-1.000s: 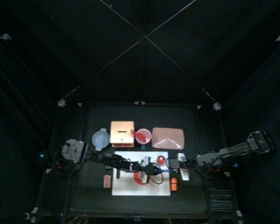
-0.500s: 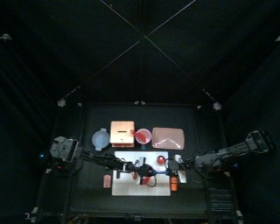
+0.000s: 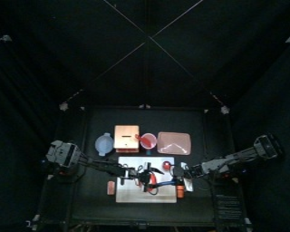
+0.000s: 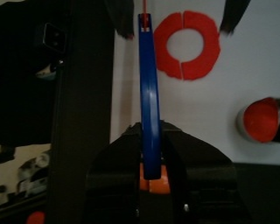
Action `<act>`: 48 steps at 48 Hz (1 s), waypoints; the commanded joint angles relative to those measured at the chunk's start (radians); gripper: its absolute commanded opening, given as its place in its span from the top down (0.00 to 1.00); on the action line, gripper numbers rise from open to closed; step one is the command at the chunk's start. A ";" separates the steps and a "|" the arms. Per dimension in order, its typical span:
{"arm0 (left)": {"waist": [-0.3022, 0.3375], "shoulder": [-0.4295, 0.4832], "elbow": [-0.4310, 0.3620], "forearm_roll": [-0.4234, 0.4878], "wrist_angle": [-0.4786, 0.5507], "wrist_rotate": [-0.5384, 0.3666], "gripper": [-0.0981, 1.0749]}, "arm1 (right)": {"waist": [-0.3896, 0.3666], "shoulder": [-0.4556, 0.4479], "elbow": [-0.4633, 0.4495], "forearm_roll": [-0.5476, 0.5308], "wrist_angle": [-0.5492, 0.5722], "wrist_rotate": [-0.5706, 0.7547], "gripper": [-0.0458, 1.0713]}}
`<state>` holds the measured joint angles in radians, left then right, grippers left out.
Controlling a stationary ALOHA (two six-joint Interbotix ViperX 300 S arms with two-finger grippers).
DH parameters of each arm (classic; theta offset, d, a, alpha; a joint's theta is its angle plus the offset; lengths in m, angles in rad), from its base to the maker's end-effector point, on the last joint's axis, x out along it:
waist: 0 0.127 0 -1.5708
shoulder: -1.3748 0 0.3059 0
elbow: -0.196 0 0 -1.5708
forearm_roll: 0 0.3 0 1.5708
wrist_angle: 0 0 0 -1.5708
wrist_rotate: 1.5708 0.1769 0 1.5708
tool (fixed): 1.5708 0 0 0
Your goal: Place pizza cutter onto cutting board
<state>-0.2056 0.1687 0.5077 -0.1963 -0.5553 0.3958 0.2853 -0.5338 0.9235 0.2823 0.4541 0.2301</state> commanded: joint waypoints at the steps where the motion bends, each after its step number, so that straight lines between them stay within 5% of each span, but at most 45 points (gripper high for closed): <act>1: -0.008 -0.052 0.044 -0.003 -0.080 0.011 0.10 | -0.029 -0.023 -0.017 0.137 0.054 0.006 0.52; 7: -0.025 -0.078 0.112 -0.020 -0.184 0.018 0.10 | -0.078 -0.043 0.005 0.302 0.104 0.112 0.52; 14: -0.038 -0.106 0.169 -0.023 -0.238 0.021 0.10 | -0.080 -0.106 0.044 0.285 0.114 0.339 0.52; 25: -0.041 -0.115 0.210 -0.021 -0.245 0.023 0.10 | -0.044 -0.170 0.092 0.018 0.034 0.807 0.52; 48: -0.043 -0.158 0.285 -0.021 -0.299 0.025 0.10 | 0.170 0.046 0.063 -0.434 -0.015 1.666 0.50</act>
<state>-0.2485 0.0353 0.7977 -0.2194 -0.8360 0.4188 0.4280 -0.5123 1.0063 -0.1166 0.4525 1.8224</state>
